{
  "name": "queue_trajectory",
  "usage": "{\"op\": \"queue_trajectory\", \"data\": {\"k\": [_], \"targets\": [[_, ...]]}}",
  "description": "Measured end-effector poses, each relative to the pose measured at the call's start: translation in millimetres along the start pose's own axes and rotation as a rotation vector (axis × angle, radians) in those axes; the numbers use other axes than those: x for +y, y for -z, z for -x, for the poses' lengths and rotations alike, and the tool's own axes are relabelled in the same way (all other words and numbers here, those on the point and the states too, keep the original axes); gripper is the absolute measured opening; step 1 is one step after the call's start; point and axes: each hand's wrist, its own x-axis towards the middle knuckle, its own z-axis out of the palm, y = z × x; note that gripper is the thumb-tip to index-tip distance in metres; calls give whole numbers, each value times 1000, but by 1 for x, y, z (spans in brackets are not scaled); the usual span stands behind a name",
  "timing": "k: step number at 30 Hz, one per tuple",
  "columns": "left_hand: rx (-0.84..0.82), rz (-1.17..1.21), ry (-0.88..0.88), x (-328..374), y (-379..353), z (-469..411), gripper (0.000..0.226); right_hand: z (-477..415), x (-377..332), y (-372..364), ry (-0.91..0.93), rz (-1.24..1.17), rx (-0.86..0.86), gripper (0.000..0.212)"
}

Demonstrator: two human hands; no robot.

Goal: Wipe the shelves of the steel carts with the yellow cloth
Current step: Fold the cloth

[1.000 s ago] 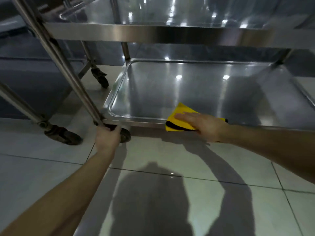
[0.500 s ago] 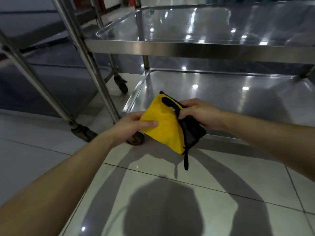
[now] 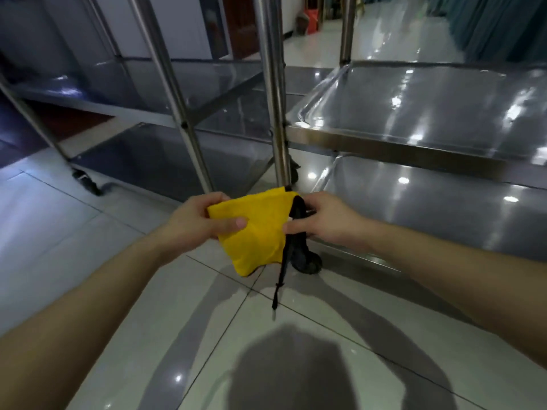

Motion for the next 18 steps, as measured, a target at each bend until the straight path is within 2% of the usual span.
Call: {"op": "queue_trajectory", "data": {"k": [2, 4, 6, 8, 12, 15, 18], "targets": [[110, 91, 17, 1, 11, 13, 53, 1, -16, -11, 21, -65, 23, 34], [232, 244, 48, -6, 9, 26, 52, 3, -23, -23, 51, -73, 58, 24], [327, 295, 74, -13, -2, 34, 44, 4, -11, -39, 63, -65, 106, 11], [346, 208, 54, -15, -8, 32, 39, 7, 4, -53, 44, -144, 138, 16], [241, 26, -110, -7, 8, 20, 38, 6, 5, -54, 46, -216, 194, 18], [308, 18, -37, -10, 16, 15, 32, 6, -13, -51, 28, -320, 146, 16], [414, -45, 97, -9, 4, 14, 29, 15, -31, -65, -8, -283, 74, 20]]}}
